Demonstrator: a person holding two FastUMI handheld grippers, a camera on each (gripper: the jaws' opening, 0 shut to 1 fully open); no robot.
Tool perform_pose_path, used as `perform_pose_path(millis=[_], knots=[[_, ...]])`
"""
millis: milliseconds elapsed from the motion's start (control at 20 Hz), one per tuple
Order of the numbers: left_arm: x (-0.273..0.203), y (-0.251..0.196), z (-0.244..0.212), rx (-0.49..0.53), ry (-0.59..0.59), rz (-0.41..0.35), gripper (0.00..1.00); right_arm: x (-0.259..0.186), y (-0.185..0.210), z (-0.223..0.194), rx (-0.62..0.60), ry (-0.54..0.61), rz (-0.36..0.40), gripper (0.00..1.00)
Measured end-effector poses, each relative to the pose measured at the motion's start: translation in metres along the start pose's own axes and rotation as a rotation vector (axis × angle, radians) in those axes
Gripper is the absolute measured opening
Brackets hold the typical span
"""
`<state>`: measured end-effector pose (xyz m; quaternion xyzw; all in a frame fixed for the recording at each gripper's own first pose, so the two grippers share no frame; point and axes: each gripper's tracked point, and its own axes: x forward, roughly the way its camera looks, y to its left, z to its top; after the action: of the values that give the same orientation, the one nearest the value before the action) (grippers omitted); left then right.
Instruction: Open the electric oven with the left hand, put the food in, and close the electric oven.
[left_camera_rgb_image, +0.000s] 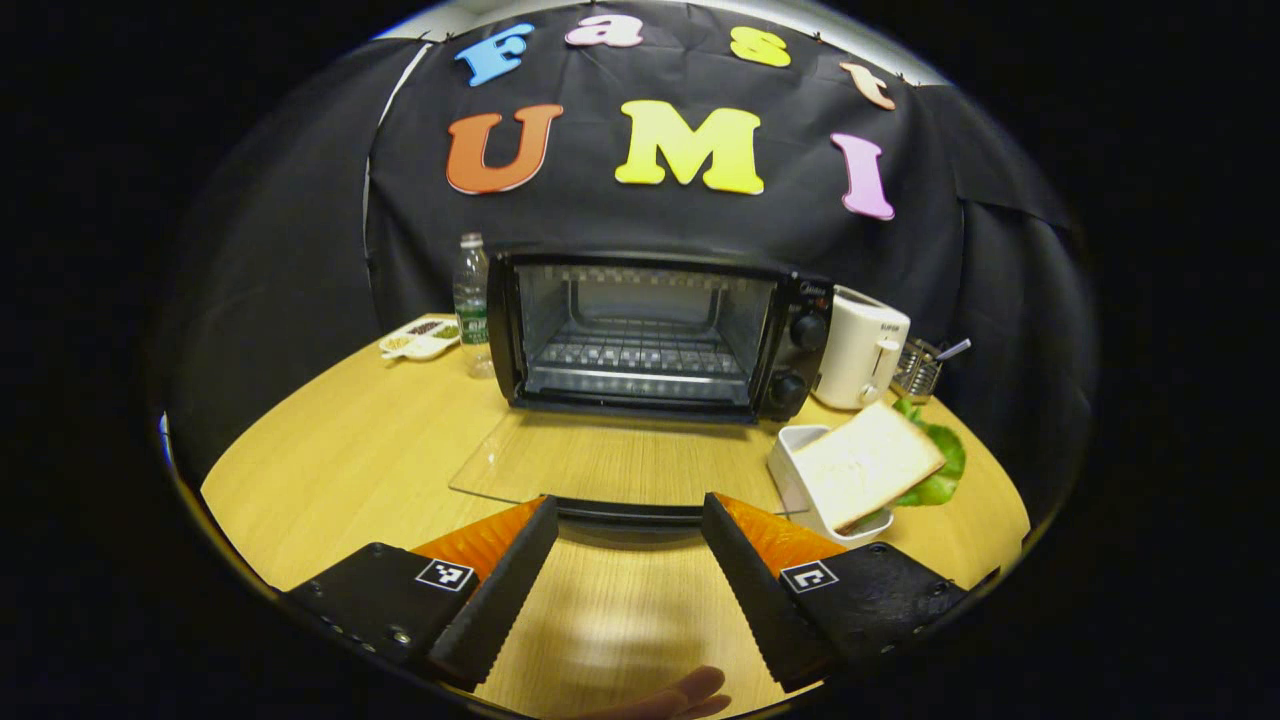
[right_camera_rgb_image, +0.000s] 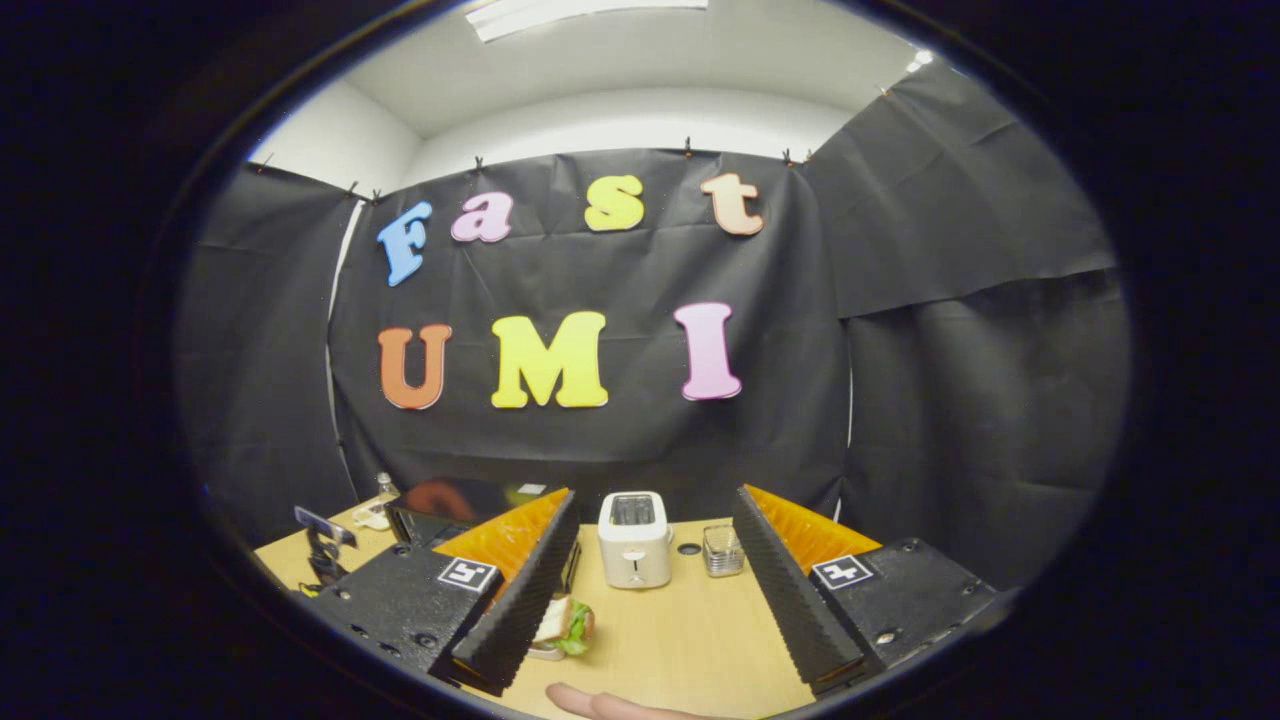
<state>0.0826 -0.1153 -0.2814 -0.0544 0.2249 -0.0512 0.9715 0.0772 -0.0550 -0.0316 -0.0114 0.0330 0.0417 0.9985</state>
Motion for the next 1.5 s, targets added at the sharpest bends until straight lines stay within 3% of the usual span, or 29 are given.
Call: perform_pose_path(millis=[300, 600, 650, 700, 750, 1050, 1200, 1250, 1350, 1400, 1450, 1500], knots=[[-0.073, -0.011, 0.093, -0.018, -0.19, -0.07, 0.95, 0.054, -0.001, -0.038, 0.043, 0.146, 0.03, 1.0], [-0.137, 0.006, 0.171, 0.033, -0.413, 0.006, 0.94, 0.11, 0.021, -0.117, 0.108, 0.426, 0.173, 1.0], [-0.146, 0.006, 0.182, 0.026, -0.44, 0.007, 0.94, 0.116, 0.025, -0.131, 0.13, 0.482, 0.196, 0.9], [-0.154, 0.006, 0.19, 0.018, -0.462, 0.006, 0.94, 0.123, 0.03, -0.148, 0.152, 0.548, 0.22, 1.0], [-0.162, 0.008, 0.197, 0.014, -0.481, 0.003, 0.94, 0.127, 0.034, -0.165, 0.177, 0.613, 0.24, 1.0], [-0.181, 0.018, 0.203, 0.046, -0.493, 0.045, 0.95, 0.132, 0.08, -0.245, 0.36, 0.98, 0.437, 0.99], [-0.186, 0.023, 0.203, 0.048, -0.499, 0.06, 0.95, 0.137, 0.091, -0.262, 0.385, 1.062, 0.492, 0.98], [-0.185, 0.023, 0.2, 0.046, -0.495, 0.057, 0.95, 0.139, 0.093, -0.267, 0.385, 1.079, 0.502, 0.86], [-0.185, 0.024, 0.198, 0.06, -0.494, 0.061, 0.95, 0.144, 0.097, -0.275, 0.39, 1.108, 0.518, 0.86], [-0.186, 0.025, 0.2, 0.07, -0.513, 0.069, 0.95, 0.146, 0.099, -0.279, 0.395, 1.128, 0.523, 0.98], [-0.186, 0.024, 0.202, 0.079, -0.525, 0.068, 0.95, 0.145, 0.101, -0.285, 0.399, 1.151, 0.53, 0.84], [-0.189, 0.02, 0.2, 0.097, -0.528, 0.055, 0.95, 0.144, 0.103, -0.29, 0.407, 1.175, 0.537, 0.96]])
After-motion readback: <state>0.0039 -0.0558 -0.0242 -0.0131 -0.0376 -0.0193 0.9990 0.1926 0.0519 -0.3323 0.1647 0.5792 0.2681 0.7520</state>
